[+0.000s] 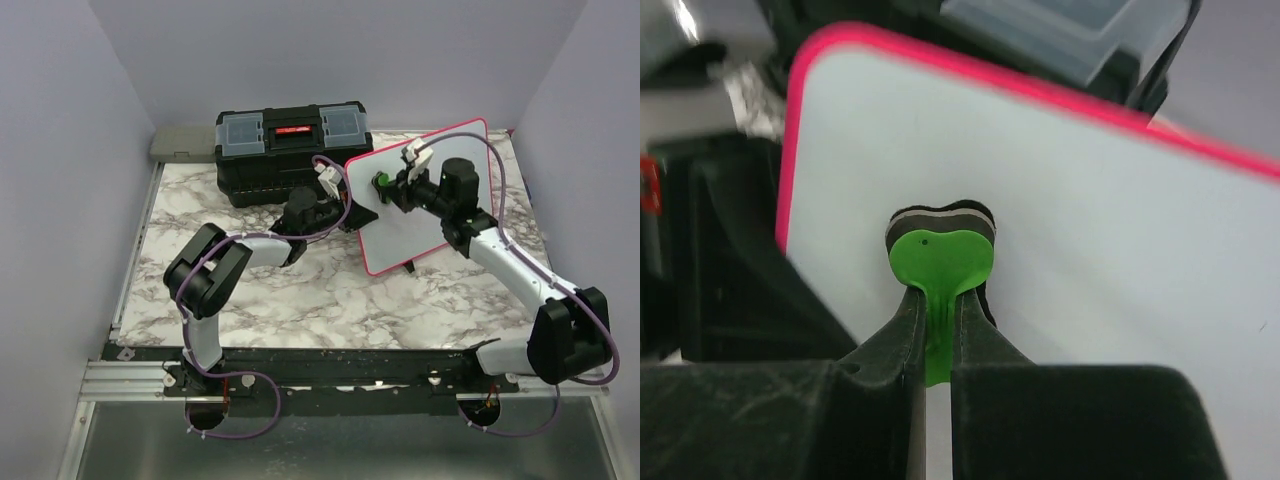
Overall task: Erase the whiteboard
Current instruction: Erase the whiteboard at the whiteboard stand.
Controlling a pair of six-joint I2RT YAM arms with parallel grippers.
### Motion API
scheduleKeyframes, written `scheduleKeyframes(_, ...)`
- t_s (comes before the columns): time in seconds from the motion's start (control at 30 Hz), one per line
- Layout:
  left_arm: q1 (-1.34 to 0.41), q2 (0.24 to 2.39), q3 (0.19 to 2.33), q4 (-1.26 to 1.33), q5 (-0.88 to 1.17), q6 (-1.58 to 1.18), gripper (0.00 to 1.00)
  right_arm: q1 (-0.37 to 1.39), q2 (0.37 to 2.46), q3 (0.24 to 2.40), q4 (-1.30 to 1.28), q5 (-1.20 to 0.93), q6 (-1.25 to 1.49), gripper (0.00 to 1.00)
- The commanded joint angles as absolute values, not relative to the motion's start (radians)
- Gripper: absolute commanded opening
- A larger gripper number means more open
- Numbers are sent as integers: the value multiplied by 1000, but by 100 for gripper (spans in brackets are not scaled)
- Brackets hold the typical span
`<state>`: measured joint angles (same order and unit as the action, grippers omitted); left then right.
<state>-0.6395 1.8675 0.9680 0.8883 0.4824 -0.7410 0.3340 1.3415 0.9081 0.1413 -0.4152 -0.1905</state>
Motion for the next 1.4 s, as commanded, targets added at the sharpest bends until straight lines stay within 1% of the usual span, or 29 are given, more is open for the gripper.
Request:
scheduleKeyframes(0.0,-666,1839,969,973,557,-727,0,353,1400,1035,99,-373,-120,1)
scheduleKeyframes(0.17,-667,1842,974,970,552,-728,0,445,1468,1084,27,-335,-164,1)
scheduleKeyframes(0.3,-668,1841,977,969,543,-728,0,530,1438,1002,41,-266,-225,1)
scheduleKeyframes(0.47,-667,1854,981,974,538,-732,0,567,1411,933,-27,-207,-255,1)
scheduleKeyframes(0.53,-669,1858,983,979,540,-735,0,569,1398,904,-22,-149,-264,1)
scheduleKeyframes(0.63,-668,1851,974,979,539,-729,0,560,1375,869,39,53,-261,1)
scheduleKeyframes(0.8,-667,1832,962,970,537,-716,0,434,1355,838,83,87,-247,1)
scheduleKeyframes(1.0,-664,1829,956,973,538,-715,0,263,1364,821,121,47,-223,1)
scheduleKeyframes(1.23,-665,1826,945,979,528,-703,0,33,1438,866,134,8,-169,1)
scheduleKeyframes(1.37,-664,1826,941,982,527,-693,0,-58,1419,873,115,6,-102,1)
